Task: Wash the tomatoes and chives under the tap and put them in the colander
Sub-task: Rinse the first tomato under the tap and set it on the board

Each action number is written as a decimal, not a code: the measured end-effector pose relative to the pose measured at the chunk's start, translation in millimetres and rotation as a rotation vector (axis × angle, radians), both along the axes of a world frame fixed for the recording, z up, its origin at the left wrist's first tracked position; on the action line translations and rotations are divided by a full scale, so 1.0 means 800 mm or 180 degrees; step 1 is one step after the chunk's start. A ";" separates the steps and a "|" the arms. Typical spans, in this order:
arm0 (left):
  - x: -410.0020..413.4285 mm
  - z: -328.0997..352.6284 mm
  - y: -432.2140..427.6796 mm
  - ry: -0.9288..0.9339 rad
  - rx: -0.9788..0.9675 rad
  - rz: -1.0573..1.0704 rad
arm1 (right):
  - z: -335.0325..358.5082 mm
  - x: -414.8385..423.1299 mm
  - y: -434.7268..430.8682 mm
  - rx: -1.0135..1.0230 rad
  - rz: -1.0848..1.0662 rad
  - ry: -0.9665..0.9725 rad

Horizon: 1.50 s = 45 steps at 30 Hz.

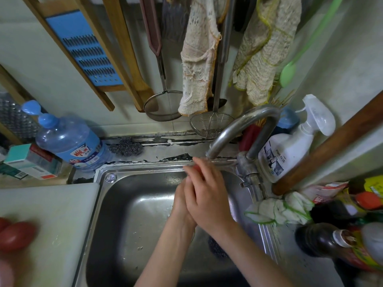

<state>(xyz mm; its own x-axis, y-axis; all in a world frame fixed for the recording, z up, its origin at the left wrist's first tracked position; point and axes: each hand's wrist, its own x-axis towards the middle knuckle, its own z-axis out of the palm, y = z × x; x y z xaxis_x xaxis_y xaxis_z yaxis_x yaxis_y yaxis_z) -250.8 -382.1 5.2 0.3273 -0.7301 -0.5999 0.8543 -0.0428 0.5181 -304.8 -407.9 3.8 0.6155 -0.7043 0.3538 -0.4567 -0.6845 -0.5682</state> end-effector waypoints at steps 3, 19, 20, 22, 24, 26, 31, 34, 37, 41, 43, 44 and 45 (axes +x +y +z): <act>-0.003 0.002 0.008 -0.0094 0.0009 -0.0211 | -0.001 -0.006 -0.012 0.0022 -0.0064 0.0214; 0.004 -0.005 -0.003 -0.1753 0.0353 0.0380 | 0.020 -0.009 -0.003 0.2322 -0.0351 -0.1046; 0.004 -0.006 -0.003 -0.1369 0.0414 0.0319 | 0.013 -0.012 0.006 0.1970 -0.0296 -0.0988; 0.006 -0.004 -0.002 -0.0502 0.0343 0.0035 | -0.001 -0.015 0.013 0.1276 -0.0225 -0.0888; 0.004 -0.001 0.000 0.0106 0.0081 -0.0129 | -0.009 -0.017 0.007 0.0944 -0.0133 -0.0951; 0.000 -0.003 0.002 0.0102 -0.0008 -0.0263 | -0.010 -0.016 -0.005 0.0900 -0.0086 -0.1123; -0.005 -0.005 -0.001 -0.1043 0.0426 -0.0554 | -0.007 0.000 -0.043 0.1919 -0.0174 -0.0472; -0.004 -0.007 -0.005 -0.1765 0.0723 -0.0359 | 0.011 0.005 -0.054 0.3521 -0.0289 -0.0567; 0.002 -0.008 -0.003 -0.1890 0.0353 -0.0282 | 0.021 0.005 -0.030 0.2665 -0.0379 -0.0379; 0.007 -0.008 0.006 -0.1876 -0.0092 -0.0304 | 0.020 0.002 0.026 0.0479 0.0013 0.0331; 0.006 -0.006 0.009 -0.1858 -0.0142 -0.0460 | 0.020 0.000 0.007 0.0633 0.0178 0.0418; 0.002 -0.001 0.010 -0.1764 -0.0087 -0.0671 | 0.021 0.000 -0.011 0.1036 0.0210 0.0459; -0.001 -0.002 0.009 -0.1666 0.0049 -0.0868 | 0.018 0.002 -0.033 0.1584 0.0193 0.0465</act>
<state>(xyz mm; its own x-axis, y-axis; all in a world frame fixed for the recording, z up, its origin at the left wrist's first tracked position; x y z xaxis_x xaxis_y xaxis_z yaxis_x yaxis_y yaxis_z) -251.5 -374.9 3.9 0.3843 -0.8219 -0.4204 0.4423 -0.2358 0.8653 -303.0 -434.5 18.5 0.6784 -0.7268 -0.1074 -0.5234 -0.3754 -0.7650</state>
